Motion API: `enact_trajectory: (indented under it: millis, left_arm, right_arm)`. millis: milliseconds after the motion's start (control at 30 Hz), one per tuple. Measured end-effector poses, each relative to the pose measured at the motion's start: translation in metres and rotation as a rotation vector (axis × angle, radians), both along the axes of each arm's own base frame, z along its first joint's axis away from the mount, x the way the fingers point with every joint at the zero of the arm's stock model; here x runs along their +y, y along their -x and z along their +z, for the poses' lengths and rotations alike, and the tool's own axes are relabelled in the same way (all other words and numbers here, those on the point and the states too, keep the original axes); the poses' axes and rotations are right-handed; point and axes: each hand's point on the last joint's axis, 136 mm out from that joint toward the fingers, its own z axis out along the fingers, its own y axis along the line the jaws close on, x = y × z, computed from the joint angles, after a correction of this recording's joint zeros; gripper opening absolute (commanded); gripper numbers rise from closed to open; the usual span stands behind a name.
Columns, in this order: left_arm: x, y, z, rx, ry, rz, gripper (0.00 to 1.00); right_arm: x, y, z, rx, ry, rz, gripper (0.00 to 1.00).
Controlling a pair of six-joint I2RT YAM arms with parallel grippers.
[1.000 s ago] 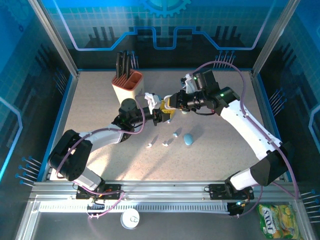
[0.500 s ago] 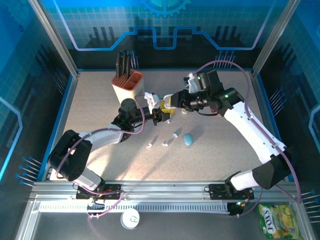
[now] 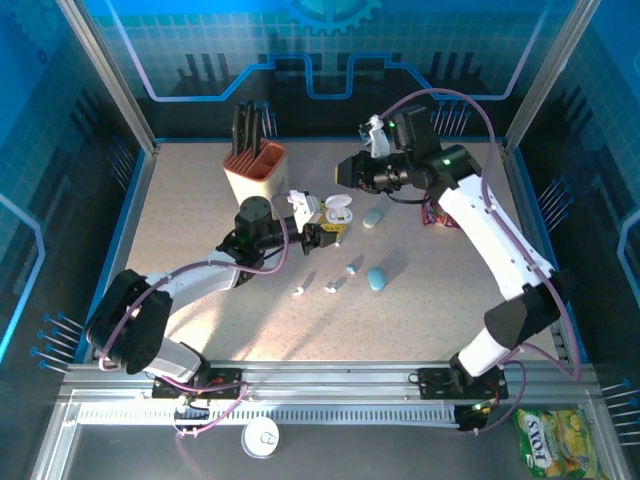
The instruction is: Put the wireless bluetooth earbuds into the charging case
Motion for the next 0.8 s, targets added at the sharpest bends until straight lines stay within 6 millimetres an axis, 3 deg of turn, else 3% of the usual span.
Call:
enact_trajectory:
  millis: [200,567,800]
  left_arm:
    - [0.004,-0.001,0.002,0.011,-0.01,0.029,0.34]
    - [0.005,-0.004,0.004,0.056,0.019,0.05,0.33]
    - [0.005,-0.004,0.01,0.027,0.035,0.047,0.33]
  right_arm:
    - [-0.004,0.0,-0.027,0.068,0.077,0.011,0.28]
    - [-0.04,0.011,-0.004,0.021,0.045,-0.043,0.36]
    - [-0.038,0.013,0.002,0.026,0.009,-0.043,0.33]
